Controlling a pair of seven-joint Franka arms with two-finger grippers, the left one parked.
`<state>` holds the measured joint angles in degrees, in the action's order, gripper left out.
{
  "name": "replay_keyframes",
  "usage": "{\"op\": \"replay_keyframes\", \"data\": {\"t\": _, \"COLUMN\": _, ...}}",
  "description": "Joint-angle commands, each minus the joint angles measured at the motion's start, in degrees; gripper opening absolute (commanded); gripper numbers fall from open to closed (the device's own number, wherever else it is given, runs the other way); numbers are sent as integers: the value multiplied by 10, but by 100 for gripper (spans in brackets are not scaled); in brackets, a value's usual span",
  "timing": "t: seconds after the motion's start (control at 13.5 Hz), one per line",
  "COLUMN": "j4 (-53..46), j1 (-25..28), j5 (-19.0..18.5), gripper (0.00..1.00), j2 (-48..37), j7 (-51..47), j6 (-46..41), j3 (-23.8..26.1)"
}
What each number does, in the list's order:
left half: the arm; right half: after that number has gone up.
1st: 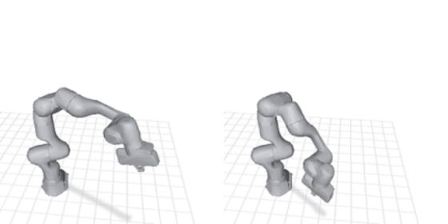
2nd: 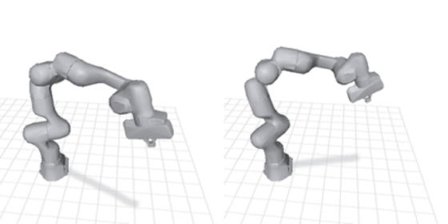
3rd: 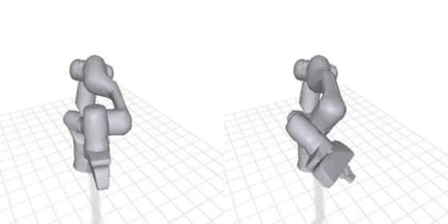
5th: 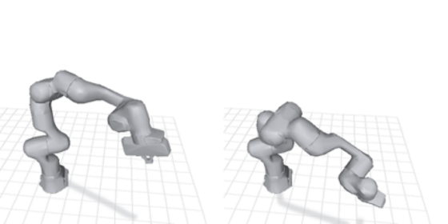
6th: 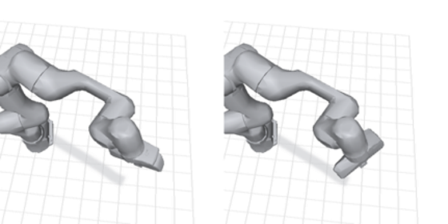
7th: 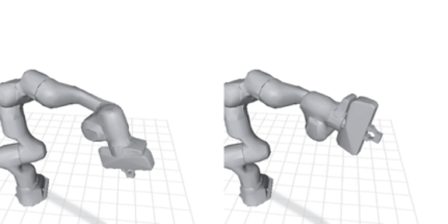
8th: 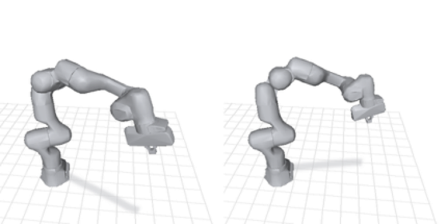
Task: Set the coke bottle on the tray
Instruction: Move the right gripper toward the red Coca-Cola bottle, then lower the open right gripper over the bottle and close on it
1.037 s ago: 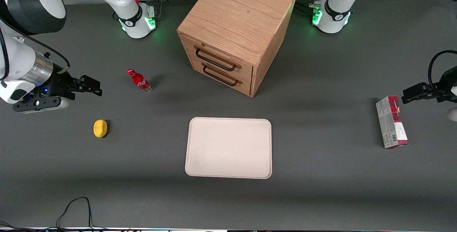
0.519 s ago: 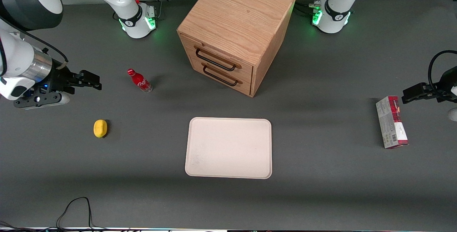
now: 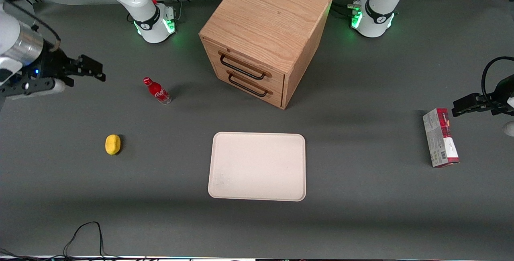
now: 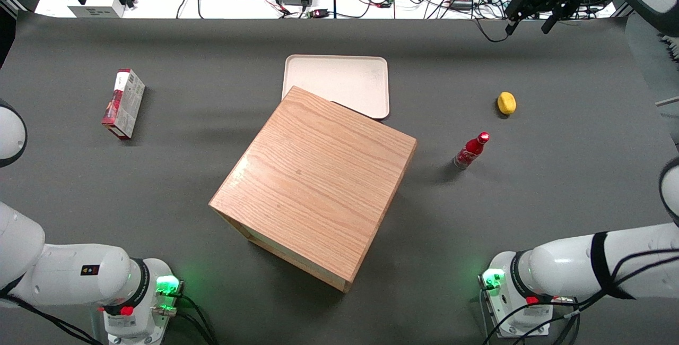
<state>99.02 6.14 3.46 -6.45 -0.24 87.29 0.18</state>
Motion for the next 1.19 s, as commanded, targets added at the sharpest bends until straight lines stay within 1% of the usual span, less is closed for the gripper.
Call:
{"op": "replay_keyframes", "data": {"t": 0.0, "j4": 124, "j1": 19, "j5": 4, "gripper": 100, "j2": -111, "j7": -4, "j6": 31, "j3": -1}}
{"op": "replay_keyframes", "data": {"t": 0.15, "j4": 152, "j1": 19, "j5": 4, "gripper": 100, "j2": -133, "j7": -3, "j6": 35, "j3": -1}}
{"op": "replay_keyframes", "data": {"t": 0.44, "j4": 180, "j1": 19, "j5": 4, "gripper": 100, "j2": -138, "j7": -3, "j6": 46, "j3": -2}}
{"op": "replay_keyframes", "data": {"t": 0.67, "j4": 274, "j1": 20, "j5": 4, "gripper": 100, "j2": -155, "j7": -2, "j6": 138, "j3": -1}}
{"op": "replay_keyframes", "data": {"t": 1.11, "j4": 436, "j1": 34, "j5": 4, "gripper": 100, "j2": -149, "j7": -2, "j6": 309, "j3": -3}}
